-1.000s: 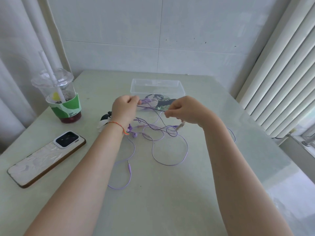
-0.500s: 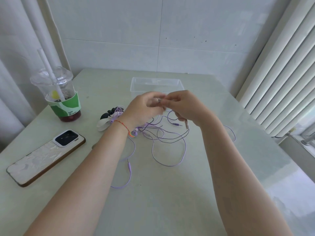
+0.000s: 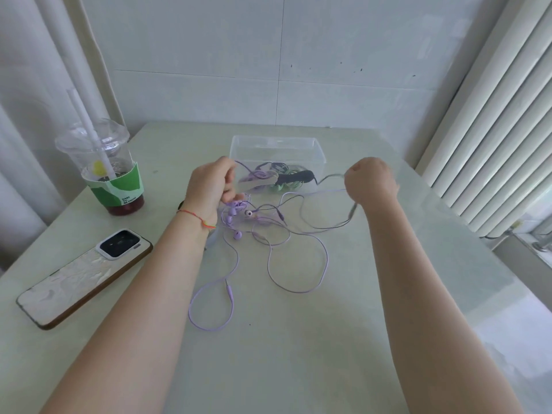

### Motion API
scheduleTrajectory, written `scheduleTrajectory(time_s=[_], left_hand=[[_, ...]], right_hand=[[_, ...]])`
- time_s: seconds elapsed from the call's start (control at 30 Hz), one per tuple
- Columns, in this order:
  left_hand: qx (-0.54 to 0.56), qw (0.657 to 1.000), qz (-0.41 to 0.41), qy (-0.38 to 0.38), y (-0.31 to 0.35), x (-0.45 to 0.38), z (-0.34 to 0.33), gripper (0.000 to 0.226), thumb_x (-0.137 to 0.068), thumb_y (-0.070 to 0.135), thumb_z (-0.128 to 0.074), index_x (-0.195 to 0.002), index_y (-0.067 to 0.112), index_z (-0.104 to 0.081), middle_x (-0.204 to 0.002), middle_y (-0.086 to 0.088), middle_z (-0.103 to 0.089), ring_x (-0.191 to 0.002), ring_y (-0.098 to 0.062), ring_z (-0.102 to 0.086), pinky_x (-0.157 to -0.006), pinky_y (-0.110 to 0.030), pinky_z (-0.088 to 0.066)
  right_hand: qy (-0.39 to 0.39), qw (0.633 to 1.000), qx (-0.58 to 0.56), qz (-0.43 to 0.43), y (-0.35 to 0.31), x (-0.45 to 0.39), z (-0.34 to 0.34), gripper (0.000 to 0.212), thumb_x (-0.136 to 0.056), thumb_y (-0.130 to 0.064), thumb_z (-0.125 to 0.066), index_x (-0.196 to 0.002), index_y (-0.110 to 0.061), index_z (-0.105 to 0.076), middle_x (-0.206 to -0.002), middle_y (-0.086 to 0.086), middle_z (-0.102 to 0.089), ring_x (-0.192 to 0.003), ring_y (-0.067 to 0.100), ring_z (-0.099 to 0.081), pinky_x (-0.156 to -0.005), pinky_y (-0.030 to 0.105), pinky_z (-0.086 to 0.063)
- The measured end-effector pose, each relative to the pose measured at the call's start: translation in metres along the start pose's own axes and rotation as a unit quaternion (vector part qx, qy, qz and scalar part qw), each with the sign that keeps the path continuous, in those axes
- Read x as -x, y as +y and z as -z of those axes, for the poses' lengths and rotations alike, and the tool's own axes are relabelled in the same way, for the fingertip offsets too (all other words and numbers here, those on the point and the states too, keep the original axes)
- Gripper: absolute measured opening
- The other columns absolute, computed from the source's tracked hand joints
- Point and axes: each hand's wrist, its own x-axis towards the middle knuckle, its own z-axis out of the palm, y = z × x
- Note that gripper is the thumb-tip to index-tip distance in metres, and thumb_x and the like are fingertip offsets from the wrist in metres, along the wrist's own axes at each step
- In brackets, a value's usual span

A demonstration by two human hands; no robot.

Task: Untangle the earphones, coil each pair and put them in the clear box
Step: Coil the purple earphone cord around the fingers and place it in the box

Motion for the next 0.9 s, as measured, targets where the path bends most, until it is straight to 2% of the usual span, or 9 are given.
scheduleTrajectory(time_s=[0.1,0.13,0.23,0.33,0.43,0.5,0.67,0.8,0.9], left_hand=[[-0.095,0.994,-0.010,-0.054,0.002,0.010,-0.011,0.032,-0.084,0.020,-0.051,-0.055,0.016,-0.038,-0.043,0.006,-0.022,-0.041,-0.017,-0.015,-0.051,-0.027,-0.043],[-0.104,0.992,-0.001,-0.077,0.003,0.013,-0.014,0.027,-0.080,0.024,-0.050,-0.057,0.016,-0.039,-0.044,0.006,-0.021,-0.042,-0.017,-0.014,-0.047,-0.024,-0.040],[-0.114,0.985,0.031,-0.128,0.004,0.021,-0.024,0.022,-0.077,0.028,-0.047,-0.059,0.017,-0.041,-0.045,0.005,-0.022,-0.041,-0.016,-0.014,-0.043,-0.020,-0.024],[-0.136,0.978,0.010,-0.159,0.003,0.023,-0.029,0.027,-0.091,0.017,-0.042,-0.065,0.011,-0.044,-0.042,0.006,-0.027,-0.038,-0.014,-0.017,-0.046,-0.020,-0.016],[-0.147,0.974,-0.021,-0.172,0.000,0.023,-0.027,0.030,-0.095,0.016,-0.048,-0.066,0.010,-0.049,-0.043,0.006,-0.030,-0.038,-0.013,-0.021,-0.043,-0.020,-0.017],[-0.165,0.972,-0.045,-0.158,-0.004,0.019,-0.023,0.034,-0.095,0.022,-0.056,-0.062,0.015,-0.052,-0.046,0.004,-0.032,-0.039,-0.013,-0.025,-0.042,-0.019,-0.021],[-0.196,0.966,-0.096,-0.136,-0.008,0.018,-0.026,0.033,-0.098,0.031,-0.055,-0.068,0.018,-0.054,-0.043,0.011,-0.040,-0.039,-0.009,-0.033,-0.042,-0.022,-0.028],[-0.170,0.974,-0.059,-0.137,-0.007,0.017,-0.029,0.034,-0.099,0.035,-0.049,-0.070,0.019,-0.054,-0.047,0.006,-0.045,-0.041,-0.012,-0.035,-0.042,-0.021,-0.025],[-0.154,0.981,-0.024,-0.119,-0.007,0.014,-0.024,0.034,-0.095,0.033,-0.052,-0.066,0.014,-0.052,-0.042,0.007,-0.031,-0.036,-0.011,-0.023,-0.040,-0.017,-0.019]], right_hand=[[-0.038,0.994,-0.037,0.091,-0.014,0.008,-0.002,0.034,-0.088,-0.008,-0.044,-0.113,-0.015,-0.067,-0.122,0.007,-0.060,-0.114,0.027,-0.054,-0.094,0.030,-0.040],[-0.047,0.986,-0.079,0.136,-0.021,0.014,-0.001,0.036,-0.089,-0.006,-0.044,-0.115,-0.015,-0.068,-0.121,0.003,-0.064,-0.113,0.021,-0.057,-0.093,0.026,-0.041],[-0.173,0.935,-0.226,0.212,-0.043,0.037,0.000,0.033,-0.089,-0.003,-0.049,-0.109,-0.017,-0.070,-0.104,-0.006,-0.070,-0.094,0.007,-0.062,-0.082,0.018,-0.047],[-0.289,0.901,-0.221,0.235,-0.051,0.050,-0.004,0.022,-0.092,-0.016,-0.059,-0.111,-0.020,-0.067,-0.097,-0.006,-0.073,-0.071,0.002,-0.062,-0.051,0.015,-0.043],[-0.288,0.907,-0.192,0.240,-0.049,0.050,-0.007,0.014,-0.093,-0.019,-0.061,-0.103,-0.013,-0.068,-0.073,0.002,-0.069,-0.056,0.012,-0.059,-0.052,0.021,-0.038],[-0.292,0.910,-0.179,0.233,-0.046,0.047,-0.006,0.015,-0.092,-0.023,-0.063,-0.092,-0.010,-0.070,-0.065,0.000,-0.062,-0.055,0.017,-0.054,-0.046,0.016,-0.036],[-0.343,0.892,-0.160,0.247,-0.047,0.053,-0.004,0.030,-0.086,-0.039,-0.071,-0.063,-0.021,-0.062,-0.056,-0.005,-0.050,-0.050,0.014,-0.041,-0.046,0.017,-0.032],[-0.335,0.897,-0.163,0.237,-0.050,0.055,-0.010,0.020,-0.090,-0.027,-0.065,-0.078,-0.014,-0.072,-0.056,0.000,-0.053,-0.045,0.014,-0.041,-0.044,0.020,-0.031],[-0.246,0.913,-0.290,0.152,-0.047,0.046,-0.011,0.022,-0.093,-0.020,-0.057,-0.080,-0.005,-0.068,-0.053,0.005,-0.054,-0.035,0.016,-0.040,-0.038,0.020,-0.029]])
